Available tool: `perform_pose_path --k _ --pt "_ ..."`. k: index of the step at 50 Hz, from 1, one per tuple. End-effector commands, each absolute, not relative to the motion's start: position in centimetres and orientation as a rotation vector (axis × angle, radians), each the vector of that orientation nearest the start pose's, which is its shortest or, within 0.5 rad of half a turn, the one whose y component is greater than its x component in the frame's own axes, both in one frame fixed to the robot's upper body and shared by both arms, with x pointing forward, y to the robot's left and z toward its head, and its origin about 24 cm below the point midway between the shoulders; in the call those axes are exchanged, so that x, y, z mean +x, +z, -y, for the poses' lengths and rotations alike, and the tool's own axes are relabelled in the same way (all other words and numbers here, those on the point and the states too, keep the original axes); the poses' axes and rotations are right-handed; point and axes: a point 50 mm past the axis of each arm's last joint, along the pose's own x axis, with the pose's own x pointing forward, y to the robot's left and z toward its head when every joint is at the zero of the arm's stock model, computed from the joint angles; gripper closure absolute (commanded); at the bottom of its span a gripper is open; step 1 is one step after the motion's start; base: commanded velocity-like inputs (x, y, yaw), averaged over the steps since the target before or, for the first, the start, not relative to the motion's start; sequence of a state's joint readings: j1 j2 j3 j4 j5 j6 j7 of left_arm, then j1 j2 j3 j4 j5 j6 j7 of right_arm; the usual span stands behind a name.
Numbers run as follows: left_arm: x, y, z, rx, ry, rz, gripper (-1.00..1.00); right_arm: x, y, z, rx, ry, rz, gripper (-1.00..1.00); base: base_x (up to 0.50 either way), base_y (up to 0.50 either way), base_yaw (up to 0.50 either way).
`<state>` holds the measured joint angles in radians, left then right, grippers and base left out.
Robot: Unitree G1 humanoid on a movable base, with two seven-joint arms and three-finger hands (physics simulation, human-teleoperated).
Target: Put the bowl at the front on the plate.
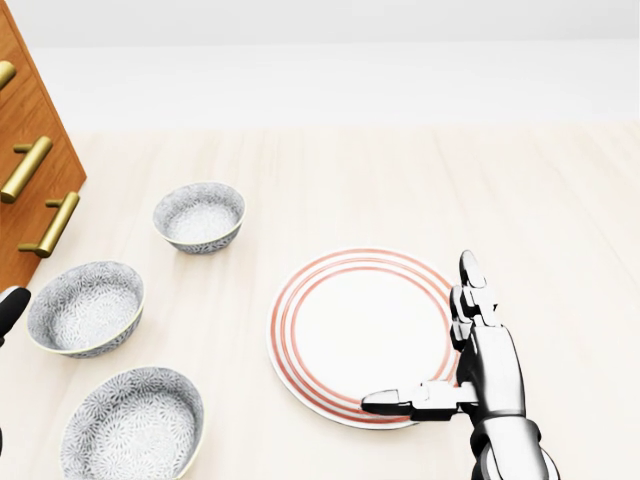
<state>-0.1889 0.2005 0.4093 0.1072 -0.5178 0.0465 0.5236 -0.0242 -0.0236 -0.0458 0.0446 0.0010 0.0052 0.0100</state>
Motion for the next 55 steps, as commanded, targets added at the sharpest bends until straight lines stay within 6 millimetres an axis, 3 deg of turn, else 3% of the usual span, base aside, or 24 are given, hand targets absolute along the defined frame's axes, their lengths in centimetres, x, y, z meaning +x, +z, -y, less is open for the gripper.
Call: perform_pose_path --k 1,35,55 --pt "25.98 7.15 -29.37 -0.422 0.847 0.063 -1.0 25.74 3.78 16.22 -0.021 -0.029 -0.025 -1.0 0.28 0.0 0.0" --pt "25.85 7.21 -29.36 -0.428 0.846 0.064 -1.0 25.65 3.91 16.21 -0.02 -0.029 -0.023 -1.0 0.28 0.0 0.0" --pt "25.72 7.18 -29.3 -0.412 0.855 0.087 -1.0 25.68 3.92 16.18 -0.021 -0.029 -0.02 -1.0 0.01 0.0 0.0"
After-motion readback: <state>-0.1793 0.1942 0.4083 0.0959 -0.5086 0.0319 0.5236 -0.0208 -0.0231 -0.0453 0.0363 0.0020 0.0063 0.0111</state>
